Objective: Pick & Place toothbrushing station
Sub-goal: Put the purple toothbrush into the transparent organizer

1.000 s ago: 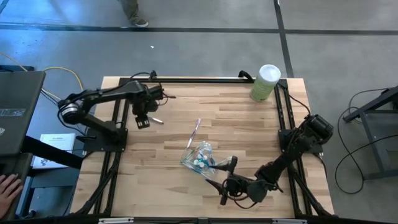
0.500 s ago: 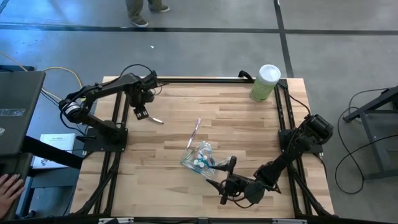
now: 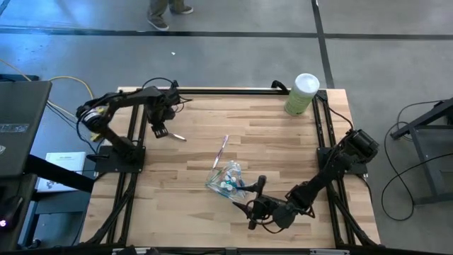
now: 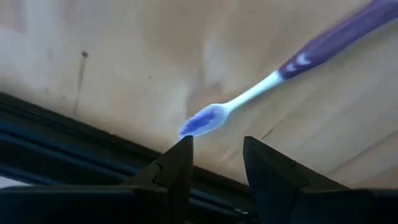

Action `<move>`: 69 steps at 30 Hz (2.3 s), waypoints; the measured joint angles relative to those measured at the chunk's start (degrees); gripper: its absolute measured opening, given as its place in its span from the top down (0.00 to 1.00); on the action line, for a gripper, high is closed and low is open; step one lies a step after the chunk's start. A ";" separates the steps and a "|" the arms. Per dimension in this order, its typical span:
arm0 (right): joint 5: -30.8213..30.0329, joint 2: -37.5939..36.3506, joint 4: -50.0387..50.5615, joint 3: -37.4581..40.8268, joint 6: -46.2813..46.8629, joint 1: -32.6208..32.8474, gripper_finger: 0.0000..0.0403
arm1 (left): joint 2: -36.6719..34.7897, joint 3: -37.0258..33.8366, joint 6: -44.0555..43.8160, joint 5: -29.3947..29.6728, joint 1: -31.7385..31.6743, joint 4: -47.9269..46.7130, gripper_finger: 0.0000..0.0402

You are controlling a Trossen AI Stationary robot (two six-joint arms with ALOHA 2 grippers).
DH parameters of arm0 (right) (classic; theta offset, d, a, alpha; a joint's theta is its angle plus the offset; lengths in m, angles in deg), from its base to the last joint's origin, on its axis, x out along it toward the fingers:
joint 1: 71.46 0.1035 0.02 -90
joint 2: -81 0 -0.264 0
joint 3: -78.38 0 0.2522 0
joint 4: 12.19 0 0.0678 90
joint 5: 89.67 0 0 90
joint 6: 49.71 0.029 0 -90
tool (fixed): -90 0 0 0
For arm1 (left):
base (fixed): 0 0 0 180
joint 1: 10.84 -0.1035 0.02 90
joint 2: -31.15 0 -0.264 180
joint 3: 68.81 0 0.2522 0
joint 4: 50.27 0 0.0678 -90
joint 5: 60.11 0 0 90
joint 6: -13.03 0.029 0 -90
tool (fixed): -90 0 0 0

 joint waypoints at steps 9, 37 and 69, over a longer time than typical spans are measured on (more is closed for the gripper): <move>1.08 0.00 0.05 0.00 0.18 -0.09 0.40 | 10.04 0.24 1.93 -0.51 -1.19 2.82 0.66; -4.02 -2.95 -2.16 0.02 4.06 2.56 0.40 | -20.86 0.16 -18.52 19.63 39.89 -12.61 0.98; 30.44 -5.44 -6.39 0.02 44.55 -13.25 0.40 | 2.62 4.06 41.21 75.50 92.41 47.49 0.98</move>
